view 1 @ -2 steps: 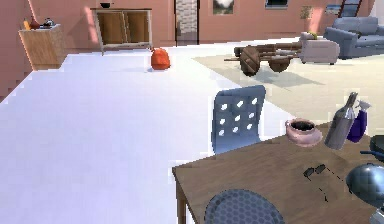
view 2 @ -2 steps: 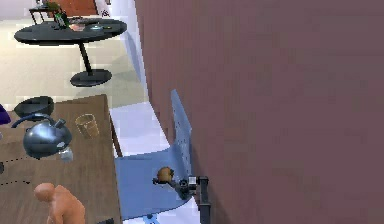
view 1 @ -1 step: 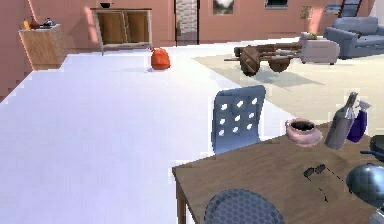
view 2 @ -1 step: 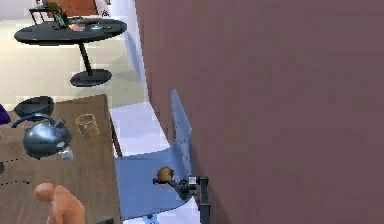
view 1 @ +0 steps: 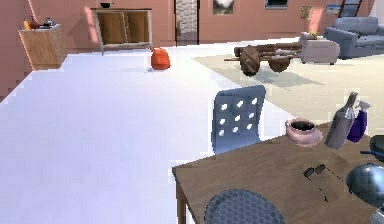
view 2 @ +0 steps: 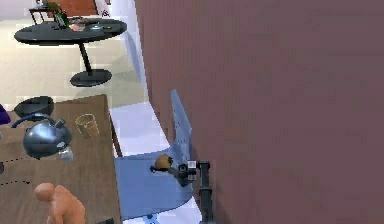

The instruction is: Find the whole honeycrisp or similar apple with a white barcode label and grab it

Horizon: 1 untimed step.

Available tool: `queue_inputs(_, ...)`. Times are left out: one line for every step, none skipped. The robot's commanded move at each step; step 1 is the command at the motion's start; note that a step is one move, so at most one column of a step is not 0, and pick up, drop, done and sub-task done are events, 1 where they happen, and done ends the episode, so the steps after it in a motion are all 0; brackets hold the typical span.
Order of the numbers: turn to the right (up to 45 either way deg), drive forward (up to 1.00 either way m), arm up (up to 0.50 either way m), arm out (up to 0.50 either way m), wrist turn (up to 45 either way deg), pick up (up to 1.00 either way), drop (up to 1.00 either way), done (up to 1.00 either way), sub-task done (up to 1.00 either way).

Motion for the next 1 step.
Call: queue_inputs(0.0,0.0,0.0,0.0,0.0,0.0,0.0,1.0,0.0)
